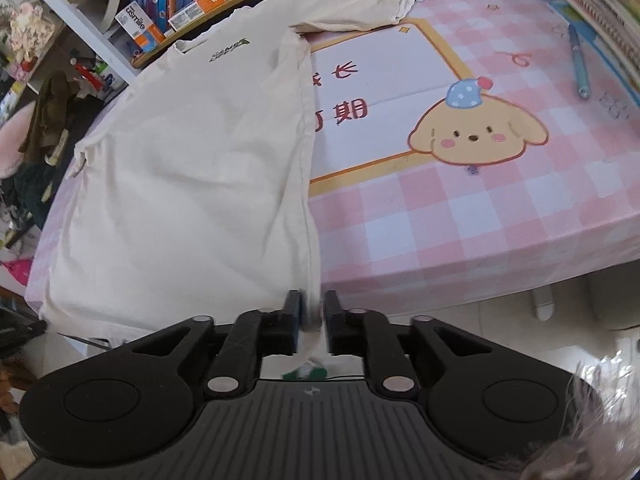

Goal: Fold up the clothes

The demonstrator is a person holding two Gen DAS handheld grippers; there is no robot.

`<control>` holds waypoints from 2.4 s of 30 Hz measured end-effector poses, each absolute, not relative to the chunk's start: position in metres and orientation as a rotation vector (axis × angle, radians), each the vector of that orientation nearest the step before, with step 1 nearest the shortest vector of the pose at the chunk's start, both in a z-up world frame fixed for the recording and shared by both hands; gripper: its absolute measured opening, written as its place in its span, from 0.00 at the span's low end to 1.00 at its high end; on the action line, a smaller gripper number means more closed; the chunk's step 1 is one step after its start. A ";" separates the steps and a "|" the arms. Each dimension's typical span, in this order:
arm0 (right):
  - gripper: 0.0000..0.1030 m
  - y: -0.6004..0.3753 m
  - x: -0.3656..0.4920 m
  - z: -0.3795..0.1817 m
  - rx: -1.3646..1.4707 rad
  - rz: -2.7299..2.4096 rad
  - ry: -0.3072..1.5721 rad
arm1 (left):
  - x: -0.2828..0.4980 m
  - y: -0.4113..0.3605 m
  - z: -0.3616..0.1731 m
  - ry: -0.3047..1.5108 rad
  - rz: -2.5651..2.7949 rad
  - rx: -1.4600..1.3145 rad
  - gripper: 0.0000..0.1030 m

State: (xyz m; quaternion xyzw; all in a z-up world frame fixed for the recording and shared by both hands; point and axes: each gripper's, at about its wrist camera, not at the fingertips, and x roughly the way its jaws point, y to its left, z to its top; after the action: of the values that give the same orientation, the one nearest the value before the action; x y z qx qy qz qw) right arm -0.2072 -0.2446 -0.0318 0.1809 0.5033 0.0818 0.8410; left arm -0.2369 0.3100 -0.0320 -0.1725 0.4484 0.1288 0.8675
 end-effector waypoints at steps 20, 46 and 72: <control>0.75 -0.221 -0.184 0.026 0.220 0.129 0.847 | -0.137 0.202 0.041 0.679 -0.046 0.055 0.88; 0.79 -0.065 0.015 0.050 -0.030 0.215 0.812 | 0.032 0.194 -0.033 0.731 -0.231 0.049 0.89; 0.17 0.001 0.337 -0.045 -0.103 0.298 0.947 | 0.021 0.179 -0.061 0.686 -0.183 0.090 1.00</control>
State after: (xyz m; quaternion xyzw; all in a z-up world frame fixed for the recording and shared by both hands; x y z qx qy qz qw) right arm 0.3371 0.0012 -0.0450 -0.0495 0.4540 0.1428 0.8781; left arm 0.0213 0.1788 -0.0612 0.0442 0.3359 -0.0898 0.9366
